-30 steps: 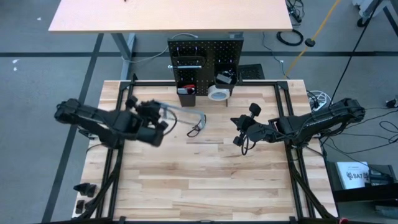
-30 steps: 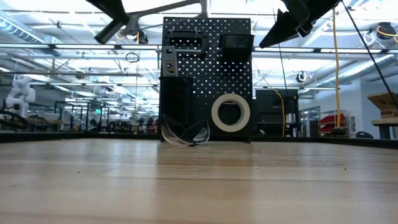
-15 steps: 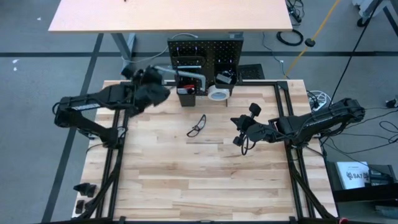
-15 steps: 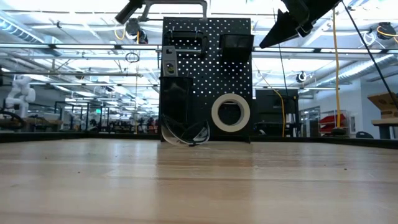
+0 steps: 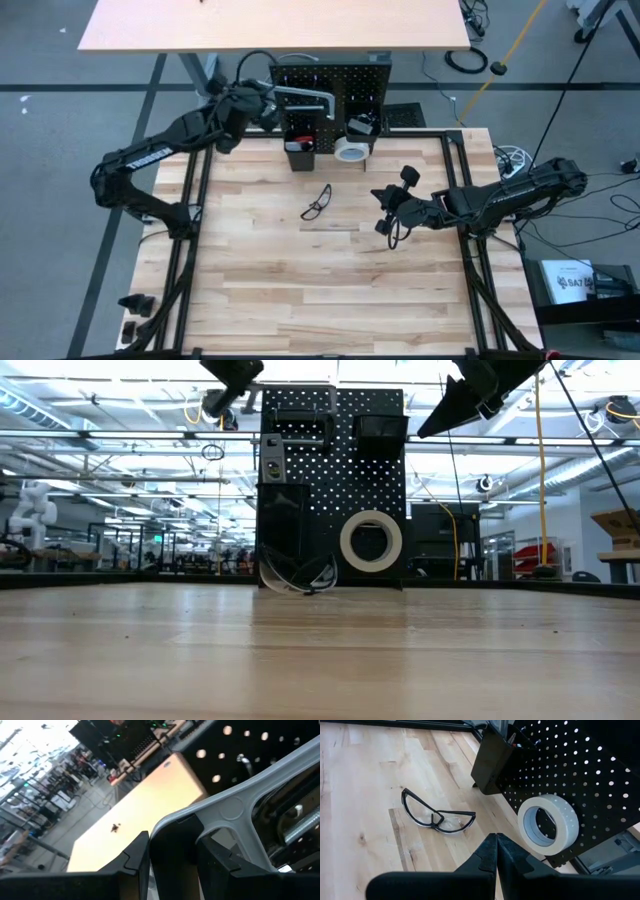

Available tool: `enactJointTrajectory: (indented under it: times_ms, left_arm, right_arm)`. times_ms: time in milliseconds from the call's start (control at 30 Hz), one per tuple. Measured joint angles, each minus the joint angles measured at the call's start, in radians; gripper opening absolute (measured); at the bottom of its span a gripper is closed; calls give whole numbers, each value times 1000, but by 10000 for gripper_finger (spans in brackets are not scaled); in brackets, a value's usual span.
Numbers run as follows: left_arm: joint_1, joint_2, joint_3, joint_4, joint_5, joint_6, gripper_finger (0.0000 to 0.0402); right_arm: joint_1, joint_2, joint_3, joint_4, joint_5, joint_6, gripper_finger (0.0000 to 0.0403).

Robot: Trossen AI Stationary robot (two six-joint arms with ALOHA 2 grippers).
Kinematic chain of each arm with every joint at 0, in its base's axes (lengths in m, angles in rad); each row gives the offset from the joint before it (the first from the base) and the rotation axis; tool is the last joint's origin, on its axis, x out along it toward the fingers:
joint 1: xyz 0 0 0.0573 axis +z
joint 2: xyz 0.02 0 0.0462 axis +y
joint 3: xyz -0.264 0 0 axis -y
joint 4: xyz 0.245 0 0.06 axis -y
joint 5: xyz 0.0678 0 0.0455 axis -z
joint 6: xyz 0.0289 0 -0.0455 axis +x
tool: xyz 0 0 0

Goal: Hang tools onto peg board
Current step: Hang the gray hacksaw on the black peg board

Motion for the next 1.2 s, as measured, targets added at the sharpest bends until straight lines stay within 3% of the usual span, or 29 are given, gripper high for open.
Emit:
enactJointTrajectory:
  times_ms: [400,1200]
  left_arm:
    - [14,112,-2,37,14,7,119]
    - [14,110,-2,96,-31,-3,119]
  right_arm:
    - [0,0,0,1,0,-6,0]
    - [0,0,0,1,-4,-16,0]
